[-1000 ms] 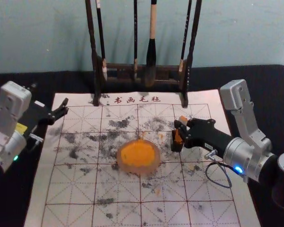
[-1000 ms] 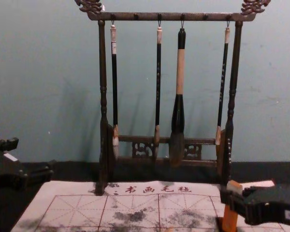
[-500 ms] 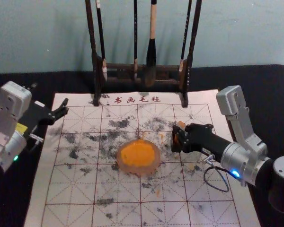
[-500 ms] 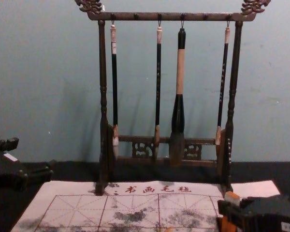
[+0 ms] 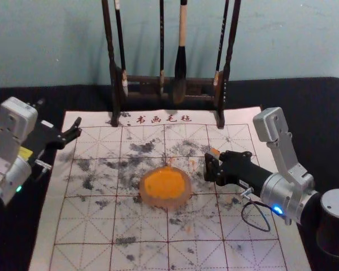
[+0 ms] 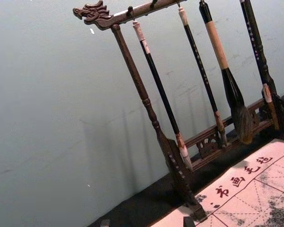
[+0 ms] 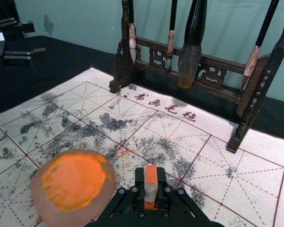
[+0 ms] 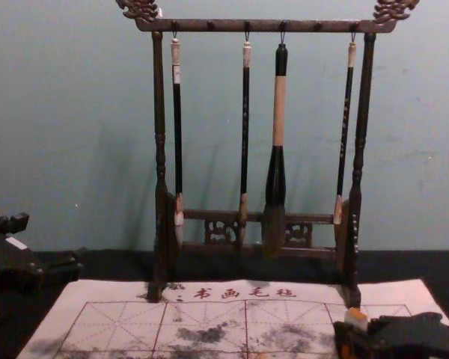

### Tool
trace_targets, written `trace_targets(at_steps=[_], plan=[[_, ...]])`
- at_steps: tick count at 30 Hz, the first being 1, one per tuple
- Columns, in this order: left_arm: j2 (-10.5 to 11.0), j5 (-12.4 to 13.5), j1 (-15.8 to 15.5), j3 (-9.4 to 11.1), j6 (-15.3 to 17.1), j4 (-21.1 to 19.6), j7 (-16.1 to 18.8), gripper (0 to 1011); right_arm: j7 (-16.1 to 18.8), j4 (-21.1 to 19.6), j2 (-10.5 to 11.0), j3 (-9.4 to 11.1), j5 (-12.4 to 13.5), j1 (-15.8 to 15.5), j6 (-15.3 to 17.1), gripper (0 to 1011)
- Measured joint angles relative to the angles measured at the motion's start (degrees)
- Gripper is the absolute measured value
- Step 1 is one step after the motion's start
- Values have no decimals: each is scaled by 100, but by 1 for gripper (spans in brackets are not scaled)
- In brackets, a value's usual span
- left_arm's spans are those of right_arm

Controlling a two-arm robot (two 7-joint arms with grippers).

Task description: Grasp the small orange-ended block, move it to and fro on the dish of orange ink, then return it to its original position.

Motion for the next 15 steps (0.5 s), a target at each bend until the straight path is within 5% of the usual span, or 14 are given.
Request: trace_targets(at_steps=[15], plan=[[0, 0, 0, 0, 0, 0, 0, 1001, 30, 26, -9, -10, -69, 17, -52, 116]])
